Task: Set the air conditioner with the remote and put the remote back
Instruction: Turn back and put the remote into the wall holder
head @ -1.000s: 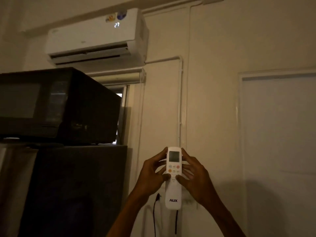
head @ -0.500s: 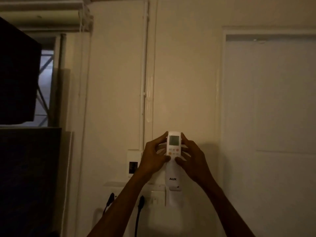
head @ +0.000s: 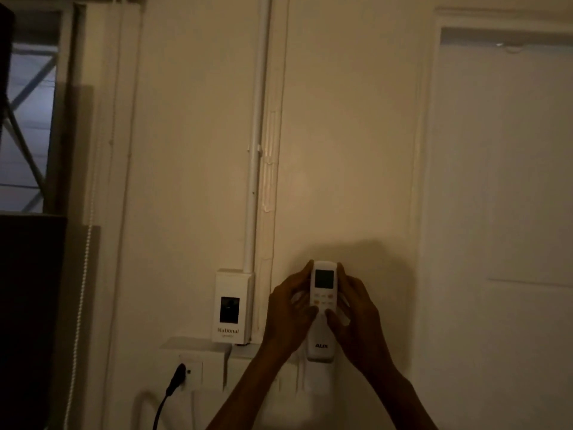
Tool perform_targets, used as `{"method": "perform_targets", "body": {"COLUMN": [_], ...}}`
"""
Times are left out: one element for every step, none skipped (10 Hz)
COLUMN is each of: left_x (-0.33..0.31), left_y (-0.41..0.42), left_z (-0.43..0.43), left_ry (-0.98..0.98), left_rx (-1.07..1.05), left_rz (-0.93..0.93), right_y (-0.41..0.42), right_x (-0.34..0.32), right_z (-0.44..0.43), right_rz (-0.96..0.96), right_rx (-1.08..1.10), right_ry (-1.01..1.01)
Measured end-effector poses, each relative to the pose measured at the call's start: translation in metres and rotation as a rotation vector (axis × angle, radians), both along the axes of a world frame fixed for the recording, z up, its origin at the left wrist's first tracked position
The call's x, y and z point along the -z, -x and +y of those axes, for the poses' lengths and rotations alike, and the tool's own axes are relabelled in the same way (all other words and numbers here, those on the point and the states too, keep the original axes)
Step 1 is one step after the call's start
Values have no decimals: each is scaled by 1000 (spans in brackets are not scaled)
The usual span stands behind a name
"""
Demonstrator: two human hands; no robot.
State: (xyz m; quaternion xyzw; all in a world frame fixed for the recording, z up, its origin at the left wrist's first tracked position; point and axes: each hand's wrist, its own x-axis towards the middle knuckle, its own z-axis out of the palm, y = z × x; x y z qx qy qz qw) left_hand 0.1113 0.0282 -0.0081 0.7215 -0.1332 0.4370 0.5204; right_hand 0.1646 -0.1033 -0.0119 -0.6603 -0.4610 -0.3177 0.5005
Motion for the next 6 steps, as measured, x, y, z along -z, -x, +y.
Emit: {"method": "perform_targets", "body": {"left_x": [10, 21, 29, 28, 22, 20], "left_y": [0, 2, 5, 13, 25, 41], "left_z": [-2, -5, -3, -2, 5, 10], "left_ry": [-22, -41, -94, -138, -182, -252], "left_rx": [-2, -17, -50, -103, -171, -212], "left_rz": [-30, -23, 15, 54, 63, 95], "right_y": [0, 3, 2, 7, 14, 27], "right_x": [8, 20, 30, 34, 33, 29], "right_z": [1, -1, -5, -8, -13, -19], "right_rz": [13, 63, 111, 162, 173, 212], "right_rx": [15, 16, 9, 10, -3, 26], "right_ry": [15, 18, 38, 50, 60, 67]}}
